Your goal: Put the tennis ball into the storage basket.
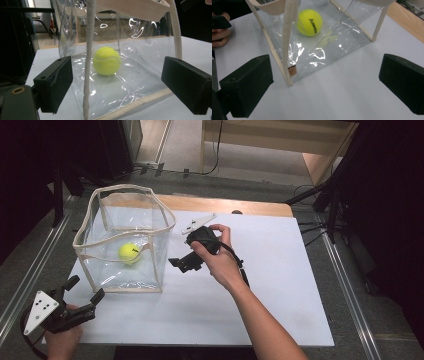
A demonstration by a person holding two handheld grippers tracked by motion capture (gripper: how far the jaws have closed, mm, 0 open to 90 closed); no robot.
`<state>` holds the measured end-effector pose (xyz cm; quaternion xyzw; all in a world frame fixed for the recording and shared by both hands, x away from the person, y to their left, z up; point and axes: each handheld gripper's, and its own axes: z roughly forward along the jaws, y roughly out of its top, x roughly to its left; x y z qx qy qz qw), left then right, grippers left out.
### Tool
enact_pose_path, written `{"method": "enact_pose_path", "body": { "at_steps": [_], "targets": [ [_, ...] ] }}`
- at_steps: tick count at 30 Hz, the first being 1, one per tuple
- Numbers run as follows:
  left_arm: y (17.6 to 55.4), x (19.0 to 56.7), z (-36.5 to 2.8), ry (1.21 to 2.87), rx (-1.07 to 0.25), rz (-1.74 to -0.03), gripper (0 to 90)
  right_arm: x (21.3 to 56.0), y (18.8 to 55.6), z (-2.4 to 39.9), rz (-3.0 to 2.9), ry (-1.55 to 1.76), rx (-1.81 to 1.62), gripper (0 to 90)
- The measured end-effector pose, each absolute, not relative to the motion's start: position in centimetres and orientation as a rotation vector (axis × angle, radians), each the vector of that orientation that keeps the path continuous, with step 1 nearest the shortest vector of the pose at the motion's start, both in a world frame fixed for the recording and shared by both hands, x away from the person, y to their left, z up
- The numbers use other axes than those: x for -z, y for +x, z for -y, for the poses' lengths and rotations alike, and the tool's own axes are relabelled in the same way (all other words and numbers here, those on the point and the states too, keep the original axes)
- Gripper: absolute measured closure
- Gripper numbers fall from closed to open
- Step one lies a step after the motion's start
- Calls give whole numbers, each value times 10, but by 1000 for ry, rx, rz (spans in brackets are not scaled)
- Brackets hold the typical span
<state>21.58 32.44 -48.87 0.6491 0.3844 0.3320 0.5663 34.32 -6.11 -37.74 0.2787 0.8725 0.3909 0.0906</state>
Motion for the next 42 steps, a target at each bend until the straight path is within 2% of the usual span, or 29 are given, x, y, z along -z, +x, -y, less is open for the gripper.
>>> {"method": "enact_pose_path", "body": {
  "at_steps": [26, 42],
  "targets": [
    [215, 489, -324, 1529, -785, -904, 104, 412, 314, 91, -2509, 861, -1257, 0],
    [215, 489, -324, 1529, -788, -905, 104, 436, 299, 127, -2436, 933, -1302, 0]
  ]
}}
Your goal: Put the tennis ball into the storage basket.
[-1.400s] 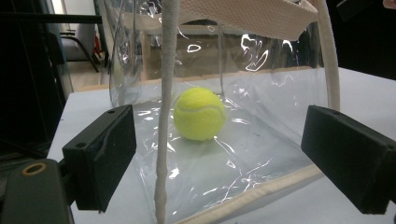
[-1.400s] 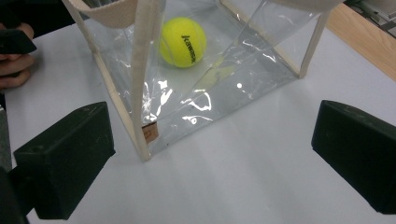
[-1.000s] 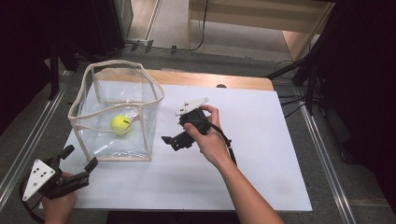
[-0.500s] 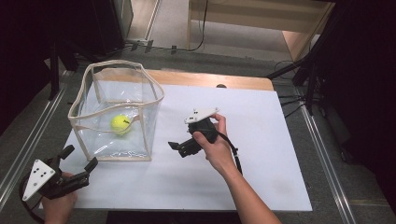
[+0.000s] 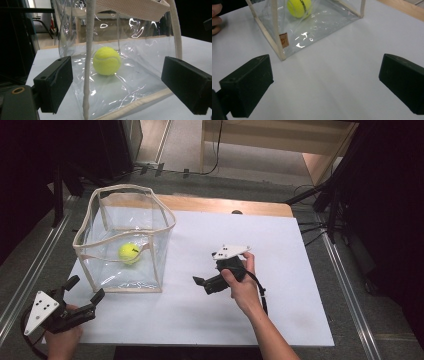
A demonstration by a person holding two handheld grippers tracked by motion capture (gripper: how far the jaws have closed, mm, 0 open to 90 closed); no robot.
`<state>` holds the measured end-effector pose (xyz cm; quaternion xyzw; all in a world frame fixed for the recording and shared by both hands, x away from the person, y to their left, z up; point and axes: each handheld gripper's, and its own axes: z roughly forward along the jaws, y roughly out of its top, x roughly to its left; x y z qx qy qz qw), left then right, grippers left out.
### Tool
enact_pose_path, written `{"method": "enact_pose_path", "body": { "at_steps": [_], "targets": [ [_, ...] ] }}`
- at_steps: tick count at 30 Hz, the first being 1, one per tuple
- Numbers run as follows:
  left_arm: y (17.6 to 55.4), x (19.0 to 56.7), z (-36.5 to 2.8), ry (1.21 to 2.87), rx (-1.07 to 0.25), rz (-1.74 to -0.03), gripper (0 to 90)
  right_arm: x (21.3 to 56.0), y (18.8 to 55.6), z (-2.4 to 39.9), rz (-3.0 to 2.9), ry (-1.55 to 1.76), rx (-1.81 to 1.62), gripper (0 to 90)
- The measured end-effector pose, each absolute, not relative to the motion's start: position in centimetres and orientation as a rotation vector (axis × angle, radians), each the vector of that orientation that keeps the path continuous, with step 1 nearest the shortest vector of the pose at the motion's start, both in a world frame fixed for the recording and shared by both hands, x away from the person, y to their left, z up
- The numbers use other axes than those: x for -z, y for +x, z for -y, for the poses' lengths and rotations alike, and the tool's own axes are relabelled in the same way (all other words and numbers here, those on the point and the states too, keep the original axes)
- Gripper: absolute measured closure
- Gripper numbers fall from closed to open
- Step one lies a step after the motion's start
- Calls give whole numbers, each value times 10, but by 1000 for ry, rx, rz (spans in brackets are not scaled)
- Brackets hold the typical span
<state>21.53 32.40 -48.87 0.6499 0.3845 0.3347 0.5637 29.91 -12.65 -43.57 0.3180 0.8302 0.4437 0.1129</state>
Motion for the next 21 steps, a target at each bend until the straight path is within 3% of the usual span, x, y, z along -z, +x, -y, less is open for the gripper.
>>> {"method": "enact_pose_path", "body": {
  "at_steps": [21],
  "targets": [
    [215, 489, -324, 1534, -792, -903, 104, 465, 271, 186, -2330, 1043, -1322, 0]
  ]
}}
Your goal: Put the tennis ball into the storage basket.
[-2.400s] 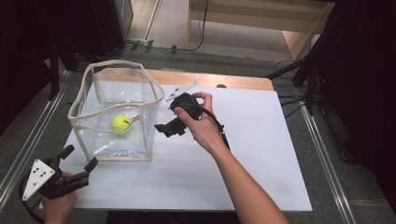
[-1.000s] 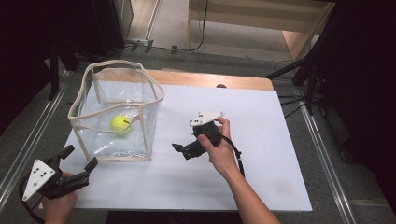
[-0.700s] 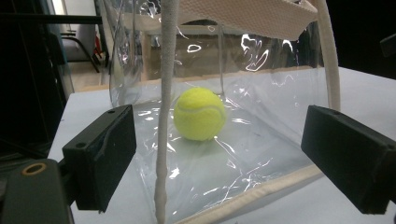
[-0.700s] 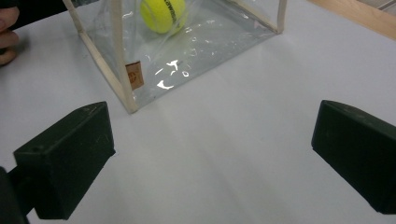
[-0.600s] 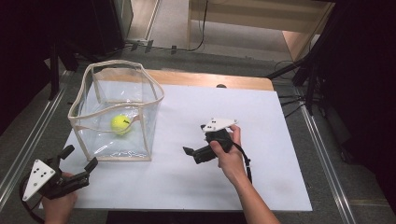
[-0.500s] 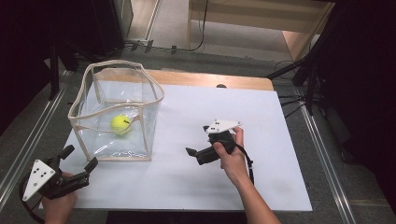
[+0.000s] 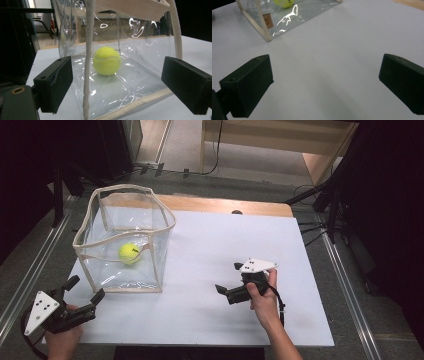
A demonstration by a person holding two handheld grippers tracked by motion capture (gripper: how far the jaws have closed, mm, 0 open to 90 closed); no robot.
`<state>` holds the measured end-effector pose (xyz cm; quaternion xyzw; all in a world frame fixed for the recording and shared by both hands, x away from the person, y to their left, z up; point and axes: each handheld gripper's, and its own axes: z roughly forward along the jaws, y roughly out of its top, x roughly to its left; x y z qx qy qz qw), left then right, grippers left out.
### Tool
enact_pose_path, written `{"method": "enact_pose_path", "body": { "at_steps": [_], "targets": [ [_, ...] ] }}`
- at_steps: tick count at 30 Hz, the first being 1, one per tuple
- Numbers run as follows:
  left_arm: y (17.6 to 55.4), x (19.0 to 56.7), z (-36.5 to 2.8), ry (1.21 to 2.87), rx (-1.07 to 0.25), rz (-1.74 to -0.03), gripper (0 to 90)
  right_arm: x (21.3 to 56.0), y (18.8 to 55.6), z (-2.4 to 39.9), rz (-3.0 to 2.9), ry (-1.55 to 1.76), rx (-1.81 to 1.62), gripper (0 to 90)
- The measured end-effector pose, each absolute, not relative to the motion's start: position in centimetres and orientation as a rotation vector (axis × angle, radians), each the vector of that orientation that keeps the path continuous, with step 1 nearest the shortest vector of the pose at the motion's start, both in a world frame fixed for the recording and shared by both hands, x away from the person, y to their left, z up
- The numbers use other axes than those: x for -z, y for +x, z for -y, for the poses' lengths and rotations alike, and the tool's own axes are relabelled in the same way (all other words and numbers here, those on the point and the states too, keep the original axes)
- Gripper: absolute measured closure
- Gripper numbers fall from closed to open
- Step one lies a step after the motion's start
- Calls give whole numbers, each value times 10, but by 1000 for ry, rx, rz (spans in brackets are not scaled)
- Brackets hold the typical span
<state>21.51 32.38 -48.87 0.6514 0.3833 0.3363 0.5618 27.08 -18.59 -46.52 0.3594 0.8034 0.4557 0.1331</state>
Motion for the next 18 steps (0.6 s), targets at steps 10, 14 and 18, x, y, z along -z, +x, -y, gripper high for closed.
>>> {"method": "enact_pose_path", "body": {
  "at_steps": [10, 14, 18],
  "targets": [
    [215, 489, -323, 1536, -796, -903, 104, 475, 257, 219, -2252, 1122, -1320, 0],
    [215, 489, -323, 1535, -796, -903, 104, 480, 252, 233, -2217, 1151, -1307, 0],
    [215, 489, -323, 1535, -797, -904, 104, 484, 247, 245, -2196, 1172, -1306, 0]
  ]
}}
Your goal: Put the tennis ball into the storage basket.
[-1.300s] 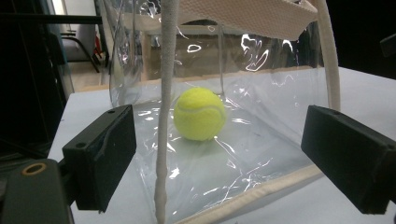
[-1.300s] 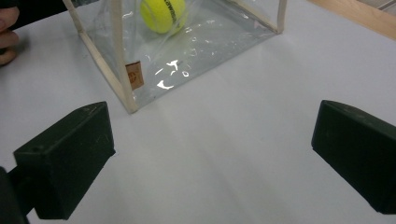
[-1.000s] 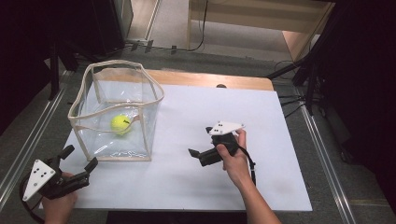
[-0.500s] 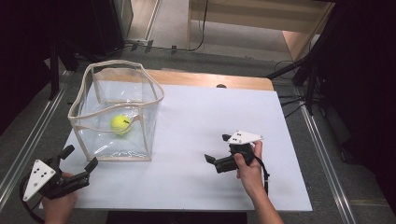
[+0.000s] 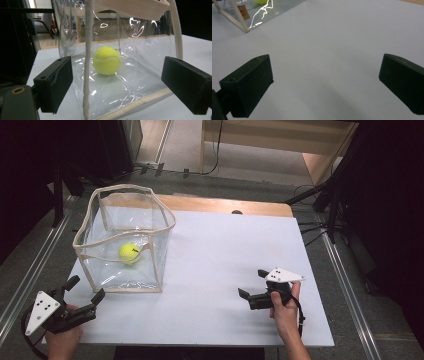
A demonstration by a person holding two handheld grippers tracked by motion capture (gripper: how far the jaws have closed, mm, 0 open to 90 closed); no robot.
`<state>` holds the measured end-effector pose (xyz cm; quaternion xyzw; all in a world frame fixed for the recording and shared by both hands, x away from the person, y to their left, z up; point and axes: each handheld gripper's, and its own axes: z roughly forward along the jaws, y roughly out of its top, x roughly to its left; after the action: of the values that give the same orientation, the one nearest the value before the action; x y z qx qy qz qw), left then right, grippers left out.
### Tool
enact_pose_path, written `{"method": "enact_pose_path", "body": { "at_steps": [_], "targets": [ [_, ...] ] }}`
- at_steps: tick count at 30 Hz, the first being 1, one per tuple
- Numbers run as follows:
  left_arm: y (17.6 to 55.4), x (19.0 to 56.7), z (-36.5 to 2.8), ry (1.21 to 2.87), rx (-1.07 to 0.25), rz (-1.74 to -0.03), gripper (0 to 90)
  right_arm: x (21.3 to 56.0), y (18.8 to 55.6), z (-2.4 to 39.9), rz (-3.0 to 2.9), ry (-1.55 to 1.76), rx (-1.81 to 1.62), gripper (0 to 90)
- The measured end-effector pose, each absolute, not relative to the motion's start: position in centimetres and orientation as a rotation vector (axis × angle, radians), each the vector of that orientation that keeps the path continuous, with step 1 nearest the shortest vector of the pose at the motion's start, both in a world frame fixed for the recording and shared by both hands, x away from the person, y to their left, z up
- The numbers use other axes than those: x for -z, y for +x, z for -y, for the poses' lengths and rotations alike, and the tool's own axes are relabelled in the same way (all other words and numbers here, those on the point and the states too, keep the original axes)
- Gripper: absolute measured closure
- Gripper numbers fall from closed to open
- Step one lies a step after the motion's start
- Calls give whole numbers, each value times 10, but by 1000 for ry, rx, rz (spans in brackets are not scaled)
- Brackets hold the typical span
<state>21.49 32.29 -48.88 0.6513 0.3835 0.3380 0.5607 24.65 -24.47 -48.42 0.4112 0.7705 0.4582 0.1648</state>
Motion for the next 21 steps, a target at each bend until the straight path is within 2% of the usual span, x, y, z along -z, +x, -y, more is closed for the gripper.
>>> {"method": "enact_pose_path", "body": {
  "at_steps": [21],
  "targets": [
    [215, 489, -323, 1540, -802, -904, 104, 498, 222, 294, -2079, 1286, -1266, 0]
  ]
}}
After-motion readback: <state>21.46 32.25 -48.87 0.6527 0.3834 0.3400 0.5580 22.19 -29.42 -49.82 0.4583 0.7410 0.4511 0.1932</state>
